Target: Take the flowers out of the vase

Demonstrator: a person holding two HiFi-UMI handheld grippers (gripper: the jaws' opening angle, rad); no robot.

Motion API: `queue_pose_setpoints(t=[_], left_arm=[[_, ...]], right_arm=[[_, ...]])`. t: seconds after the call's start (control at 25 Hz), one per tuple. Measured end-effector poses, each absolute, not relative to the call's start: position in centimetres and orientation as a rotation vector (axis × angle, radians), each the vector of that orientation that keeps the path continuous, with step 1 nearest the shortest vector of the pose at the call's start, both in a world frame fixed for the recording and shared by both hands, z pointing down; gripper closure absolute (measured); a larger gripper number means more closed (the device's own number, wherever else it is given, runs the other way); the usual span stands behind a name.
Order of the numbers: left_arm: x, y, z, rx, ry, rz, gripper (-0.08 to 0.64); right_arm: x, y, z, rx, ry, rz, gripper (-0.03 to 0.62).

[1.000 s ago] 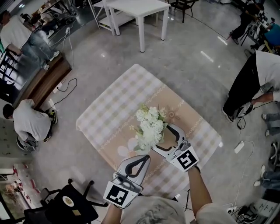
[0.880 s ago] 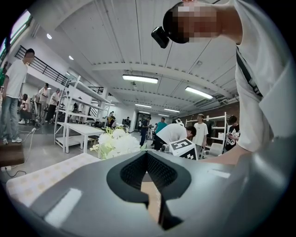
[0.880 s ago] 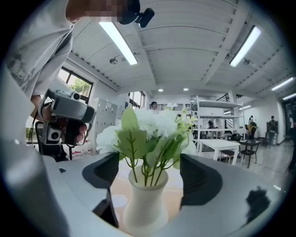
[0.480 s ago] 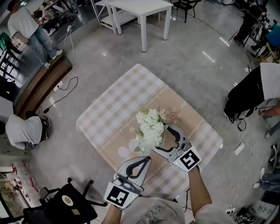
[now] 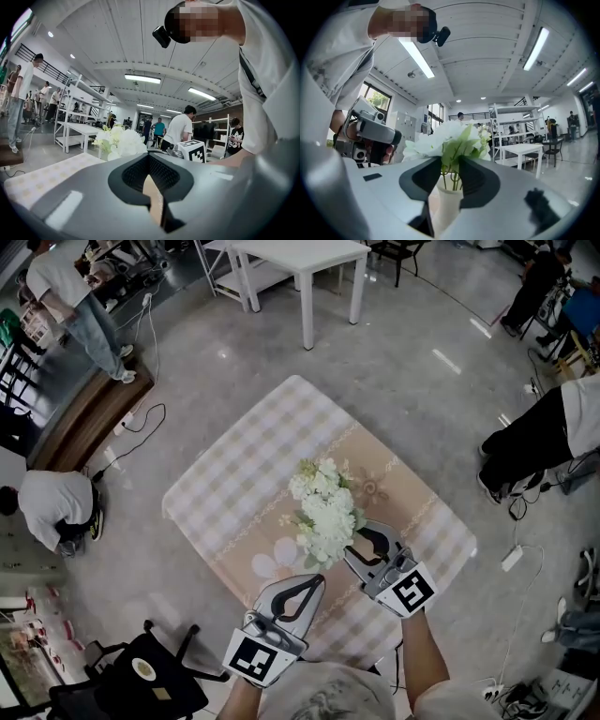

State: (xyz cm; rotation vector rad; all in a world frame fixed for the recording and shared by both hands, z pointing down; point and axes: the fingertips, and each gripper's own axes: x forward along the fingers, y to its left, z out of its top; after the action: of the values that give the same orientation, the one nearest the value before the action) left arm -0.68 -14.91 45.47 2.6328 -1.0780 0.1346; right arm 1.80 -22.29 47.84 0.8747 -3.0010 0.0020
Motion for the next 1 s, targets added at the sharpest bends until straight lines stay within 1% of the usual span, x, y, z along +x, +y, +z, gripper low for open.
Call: queue_pose_setpoints(t=[0.08, 0.16, 0.28, 0.64, 1.0], left_arm=[[-0.7, -14.9, 45.5, 2.633, -1.078, 0.137, 0.551], [-0.6, -14.8, 45.5, 2.636, -1.077, 0.138, 0.551], [-0.6, -14.8, 45.6, 2.635, -1.078, 0.138, 0.551], [-0.6, -14.9, 45.6, 2.635, -1.076, 0.138, 0.551], [-0.5, -15.1, 45.4, 2.636, -1.075, 0.122, 0.551]], right_arm=[[2.0, -22.3, 47.9, 0.894, -2.997, 0.010, 0.493], [2.1, -22.3, 48.0, 0.911, -2.995, 0.018, 0.526], [2.3, -22.3, 48.0, 0.933, -2.994, 0.024, 0.556], [2.7, -22.1, 46.7, 0.957, -3.024, 0.031, 0.566], [3.0, -21.7, 43.9, 0.966, -3.068, -0.085, 0.568]])
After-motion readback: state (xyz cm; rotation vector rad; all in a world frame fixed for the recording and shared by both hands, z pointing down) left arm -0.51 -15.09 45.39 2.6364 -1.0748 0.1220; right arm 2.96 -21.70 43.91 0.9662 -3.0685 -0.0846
